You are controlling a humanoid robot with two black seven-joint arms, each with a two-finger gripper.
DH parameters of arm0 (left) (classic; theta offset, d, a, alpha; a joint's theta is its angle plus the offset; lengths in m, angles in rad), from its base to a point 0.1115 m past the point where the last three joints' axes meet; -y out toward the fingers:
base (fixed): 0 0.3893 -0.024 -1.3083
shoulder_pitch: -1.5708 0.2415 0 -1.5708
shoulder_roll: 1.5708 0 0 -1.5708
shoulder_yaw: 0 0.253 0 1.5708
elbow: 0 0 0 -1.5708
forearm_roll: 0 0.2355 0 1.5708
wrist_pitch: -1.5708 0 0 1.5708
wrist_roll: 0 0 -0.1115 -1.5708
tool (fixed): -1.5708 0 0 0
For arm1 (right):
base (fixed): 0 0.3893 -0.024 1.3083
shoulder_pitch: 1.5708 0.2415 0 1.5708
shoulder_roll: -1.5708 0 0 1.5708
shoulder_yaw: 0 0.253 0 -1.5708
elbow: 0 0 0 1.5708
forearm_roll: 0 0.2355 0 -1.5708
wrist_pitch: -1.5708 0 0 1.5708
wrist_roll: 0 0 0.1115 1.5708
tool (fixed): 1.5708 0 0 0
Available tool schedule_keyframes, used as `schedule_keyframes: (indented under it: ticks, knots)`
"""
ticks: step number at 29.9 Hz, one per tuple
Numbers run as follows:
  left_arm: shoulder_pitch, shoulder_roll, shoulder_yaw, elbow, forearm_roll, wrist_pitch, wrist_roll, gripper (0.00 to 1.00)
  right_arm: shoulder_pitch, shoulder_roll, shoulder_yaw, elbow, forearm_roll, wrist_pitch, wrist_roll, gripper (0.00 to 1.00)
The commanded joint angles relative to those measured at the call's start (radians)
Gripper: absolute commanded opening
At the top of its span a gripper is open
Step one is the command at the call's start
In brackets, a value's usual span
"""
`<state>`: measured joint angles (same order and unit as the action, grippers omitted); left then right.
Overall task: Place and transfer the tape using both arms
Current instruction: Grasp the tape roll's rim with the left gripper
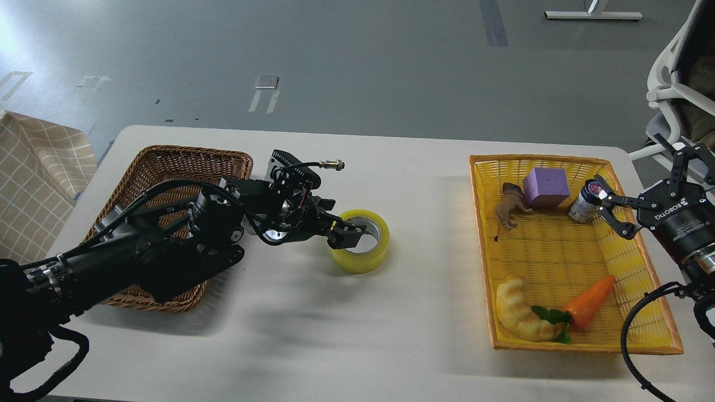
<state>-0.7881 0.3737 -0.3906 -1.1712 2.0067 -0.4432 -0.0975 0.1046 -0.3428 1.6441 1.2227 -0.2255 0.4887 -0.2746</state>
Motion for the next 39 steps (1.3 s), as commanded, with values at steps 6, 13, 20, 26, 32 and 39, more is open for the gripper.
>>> schedule_keyframes:
  ticks: [6,13,20,26,32,39]
  knots:
    - [0.001,-0.019,0.006,0.048,-0.019,0.003,0.002,0.69,-0.006,0.001,-0.003,0.0,0.0,0.0,0.0,0.99]
    - [0.001,-0.029,0.006,0.068,-0.019,0.003,0.004,0.53,-0.011,0.001,-0.004,0.0,0.0,0.0,0.0,0.99]
    - [0.001,-0.029,0.022,0.071,-0.019,0.004,0.025,0.4,-0.013,0.001,-0.004,0.0,0.0,0.0,0.0,0.99]
    - [0.001,-0.032,0.035,0.093,-0.019,0.006,0.059,0.2,-0.013,0.005,-0.003,0.0,0.0,0.0,0.0,0.99]
    - [-0.019,-0.033,0.036,0.094,-0.016,0.004,0.062,0.0,-0.011,0.01,-0.004,0.0,0.0,0.0,0.0,0.99]
    - [-0.144,0.028,0.03,0.03,-0.042,0.0,0.061,0.0,-0.011,0.01,-0.004,0.0,0.0,0.0,0.0,0.99]
